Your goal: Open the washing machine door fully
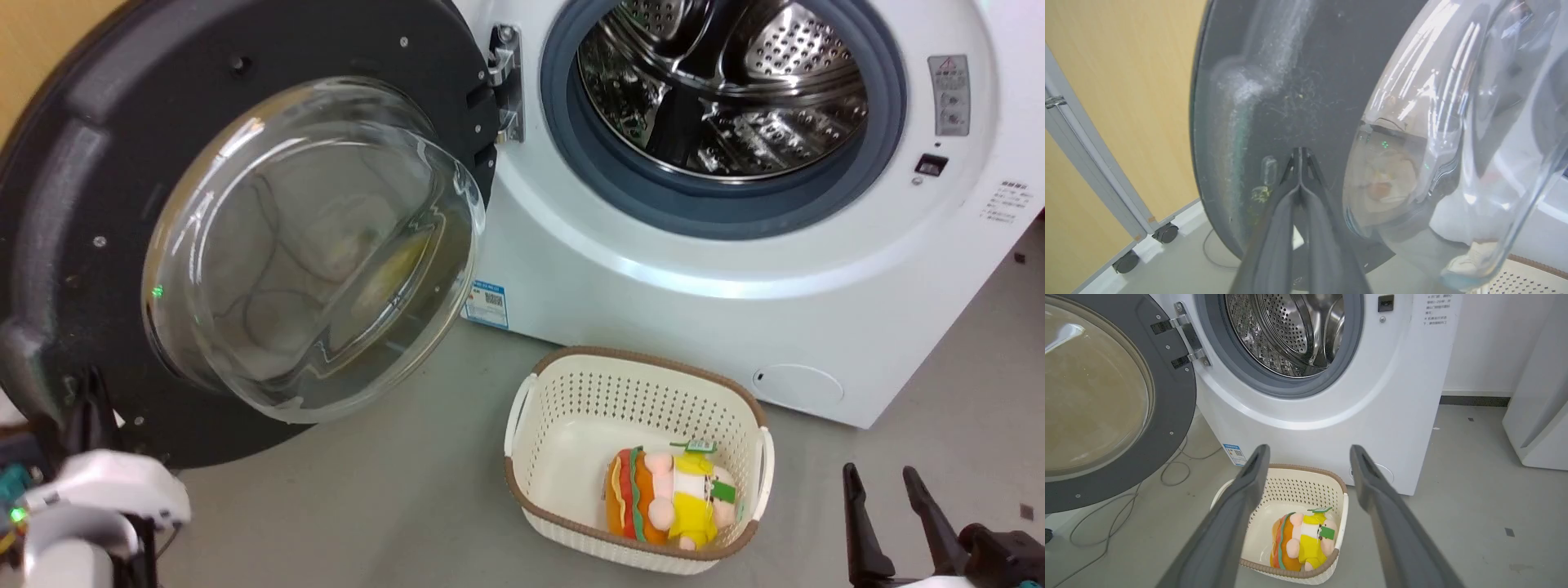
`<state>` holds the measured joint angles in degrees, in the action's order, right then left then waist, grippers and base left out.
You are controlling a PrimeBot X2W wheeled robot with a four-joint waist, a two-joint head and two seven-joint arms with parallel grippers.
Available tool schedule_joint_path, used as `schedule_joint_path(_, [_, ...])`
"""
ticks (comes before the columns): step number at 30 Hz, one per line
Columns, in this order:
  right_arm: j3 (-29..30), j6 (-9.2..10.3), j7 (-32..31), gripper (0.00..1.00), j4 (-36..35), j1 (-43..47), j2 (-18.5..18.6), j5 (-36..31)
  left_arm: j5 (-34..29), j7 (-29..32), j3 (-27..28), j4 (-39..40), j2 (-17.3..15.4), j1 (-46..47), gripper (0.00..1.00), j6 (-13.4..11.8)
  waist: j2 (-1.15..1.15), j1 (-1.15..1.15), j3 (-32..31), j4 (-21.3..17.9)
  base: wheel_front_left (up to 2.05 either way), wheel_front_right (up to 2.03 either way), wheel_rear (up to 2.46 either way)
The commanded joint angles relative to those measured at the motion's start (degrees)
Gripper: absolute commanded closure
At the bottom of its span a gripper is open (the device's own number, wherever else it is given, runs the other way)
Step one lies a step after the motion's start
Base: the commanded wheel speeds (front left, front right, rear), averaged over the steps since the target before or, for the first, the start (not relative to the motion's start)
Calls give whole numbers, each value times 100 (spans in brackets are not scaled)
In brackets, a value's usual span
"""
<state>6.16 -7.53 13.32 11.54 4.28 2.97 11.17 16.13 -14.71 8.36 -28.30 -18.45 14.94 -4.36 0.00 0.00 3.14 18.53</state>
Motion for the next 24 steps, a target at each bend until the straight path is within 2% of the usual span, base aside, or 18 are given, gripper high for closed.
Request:
schedule_joint_path(1, [-43, 4, 51, 0, 37, 31, -9, 43, -99, -29, 96, 166, 157, -296, 100, 13, 0, 0, -107, -20, 0, 0, 0])
schedule_joint_path(6, [-104, 4, 87, 0, 75, 95, -9, 85, -323, -29, 321, 944, 778, -1165, 100, -11, 0, 0, -271, -55, 0, 0, 0])
schedule_joint_path(7, [-104, 4, 87, 0, 75, 95, -9, 85, -323, -29, 321, 944, 778, -1165, 100, -11, 0, 0, -271, -55, 0, 0, 0])
schedule_joint_path(8, [-92, 4, 98, 0, 77, 134, -9, 93, -459, -29, 269, 1230, 1010, -1485, 100, 26, 0, 0, -326, -36, 0, 0, 0])
schedule_joint_path(11, [-96, 4, 106, 0, 70, 169, -9, 83, -554, -29, 208, 1446, 1164, -1732, 100, 78, 0, 0, -368, -22, 0, 0, 0])
schedule_joint_path(12, [-97, 4, 109, 0, 66, 184, -9, 74, -587, -29, 172, 1536, 1225, -1830, 95, 101, 0, 0, -389, -13, 0, 0, 0])
schedule_joint_path(13, [-100, 4, 111, 0, 64, 195, -9, 59, -613, -29, 137, 1621, 1277, -1915, 57, 118, 0, 0, -404, -7, 0, 0, 0])
schedule_joint_path(14, [-104, 4, 113, 0, 61, 199, -9, 48, -624, -29, 109, 1702, 1324, -1985, 13, 123, 0, 0, -418, -5, 0, 0, 0])
schedule_joint_path(15, [-110, 4, 115, 0, 56, 201, -9, 34, -650, -29, 67, 1781, 1359, -2045, 0, 128, 0, 0, -435, -5, 0, 0, 0])
schedule_joint_path(24, [-173, 4, 130, 0, -31, 182, -9, -58, -903, -29, -511, 2251, 1508, -2328, 0, 136, 0, 0, -503, -185, 0, 0, 0])
